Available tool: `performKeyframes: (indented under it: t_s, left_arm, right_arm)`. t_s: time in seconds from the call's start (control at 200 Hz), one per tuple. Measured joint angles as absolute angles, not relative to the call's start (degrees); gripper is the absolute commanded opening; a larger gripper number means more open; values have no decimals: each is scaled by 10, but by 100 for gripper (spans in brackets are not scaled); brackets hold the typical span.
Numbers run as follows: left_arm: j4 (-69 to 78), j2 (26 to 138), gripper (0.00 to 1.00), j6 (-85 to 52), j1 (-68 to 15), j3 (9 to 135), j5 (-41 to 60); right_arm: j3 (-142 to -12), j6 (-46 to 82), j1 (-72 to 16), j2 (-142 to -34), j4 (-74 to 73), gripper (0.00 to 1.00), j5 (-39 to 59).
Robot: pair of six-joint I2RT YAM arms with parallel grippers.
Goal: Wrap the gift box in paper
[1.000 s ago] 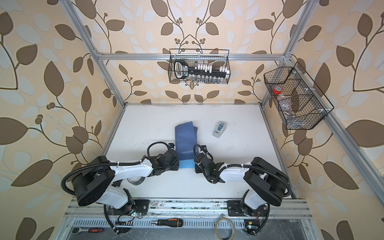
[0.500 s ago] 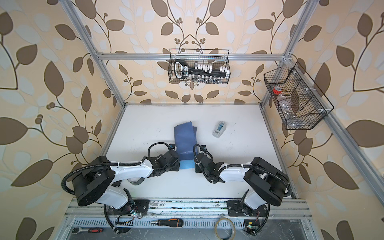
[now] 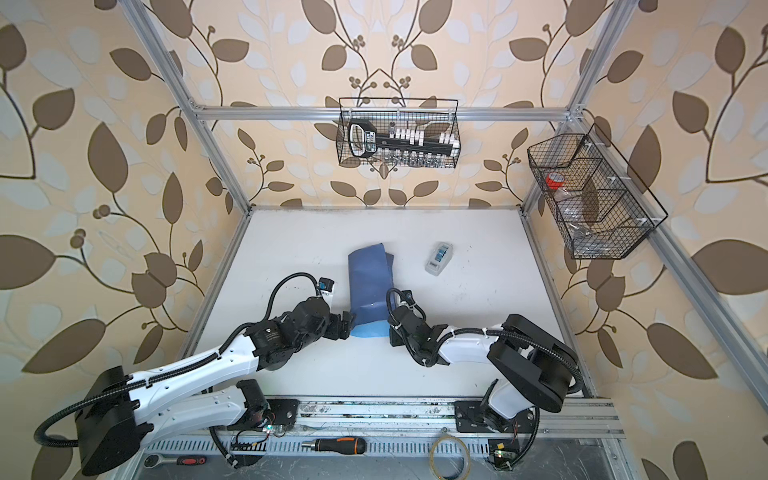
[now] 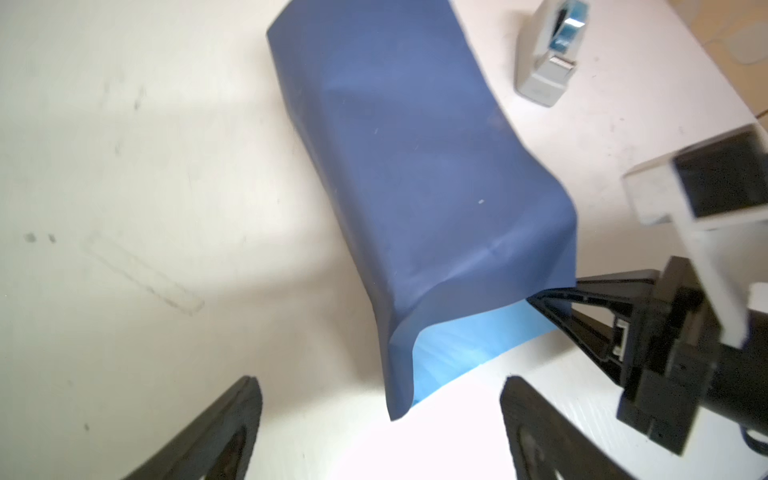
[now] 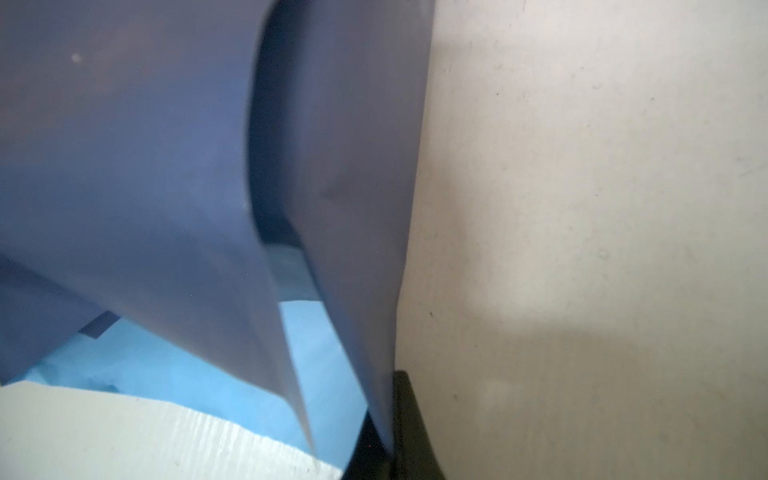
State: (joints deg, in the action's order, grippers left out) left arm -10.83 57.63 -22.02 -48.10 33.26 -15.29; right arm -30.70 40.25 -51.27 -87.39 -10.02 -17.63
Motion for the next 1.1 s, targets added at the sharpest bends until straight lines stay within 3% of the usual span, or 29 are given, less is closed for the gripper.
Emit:
performKeyframes:
  t_s: [0.3, 0.475, 0.645, 1.1]
  left_arm:
    - [-16, 626, 93, 127, -479, 347, -134]
    - [-5, 683, 91, 287, -424, 365, -41]
    - [-1, 737, 86, 365, -373, 399, 30]
    - [-7, 846, 90, 445, -372, 469, 109]
  right_arm:
    - [-307, 402, -513, -874, -101, 2, -176]
    - [-307, 402, -513, -874, -101, 1, -176]
    - [-307, 401, -513, -874, -101, 2, -176]
    - [-307, 400, -512, -874, -101, 1, -176]
